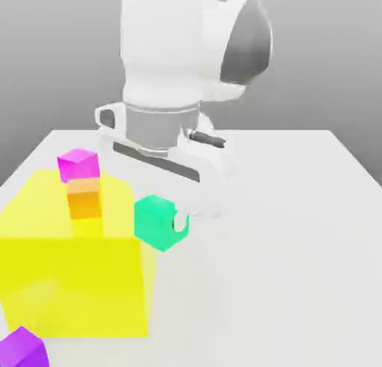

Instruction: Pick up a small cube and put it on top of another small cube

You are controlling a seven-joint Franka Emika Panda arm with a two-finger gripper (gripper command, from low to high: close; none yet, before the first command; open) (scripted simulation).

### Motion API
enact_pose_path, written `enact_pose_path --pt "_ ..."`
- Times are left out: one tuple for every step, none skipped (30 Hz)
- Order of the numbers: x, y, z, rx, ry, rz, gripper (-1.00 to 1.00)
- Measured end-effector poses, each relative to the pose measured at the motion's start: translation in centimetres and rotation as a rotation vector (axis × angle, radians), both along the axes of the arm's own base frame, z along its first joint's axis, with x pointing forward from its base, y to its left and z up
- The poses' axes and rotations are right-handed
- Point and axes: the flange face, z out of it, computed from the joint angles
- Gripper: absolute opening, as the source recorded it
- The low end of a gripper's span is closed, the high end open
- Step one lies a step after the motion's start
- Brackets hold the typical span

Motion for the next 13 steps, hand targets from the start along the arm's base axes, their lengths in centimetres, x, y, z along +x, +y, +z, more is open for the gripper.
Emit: enact_pose_path --pt "-1.0 -1.7 1.5 0.008 -0.001 -0.026 -1.0" --pt "-2.1 -3.3 2.9 0.018 -0.003 -0.051 -1.0" --pt "-3.3 -4.8 4.3 0.029 -0.006 -0.075 -1.0" --pt "-4.5 -6.1 5.3 0.035 -0.002 -0.099 -1.0" --pt "-5.3 -6.9 4.9 0.031 0.012 -0.116 -1.0" --pt "-5.7 -7.3 4.0 0.029 0.019 -0.125 -1.0" --pt "-5.9 -7.5 2.8 0.028 0.023 -0.129 -1.0" --pt "-6.0 -7.5 1.4 0.028 0.024 -0.131 -1.0" --pt "-6.1 -7.6 -0.1 0.028 0.025 -0.132 -1.0" --pt "-6.1 -7.6 -0.8 0.028 0.025 -0.133 1.0" --pt "-6.1 -7.6 -0.8 0.028 0.025 -0.133 1.0" --pt "-6.1 -7.6 -0.8 0.028 0.025 -0.133 1.0" --pt "-6.1 -7.6 -0.8 0.028 0.025 -0.133 1.0"
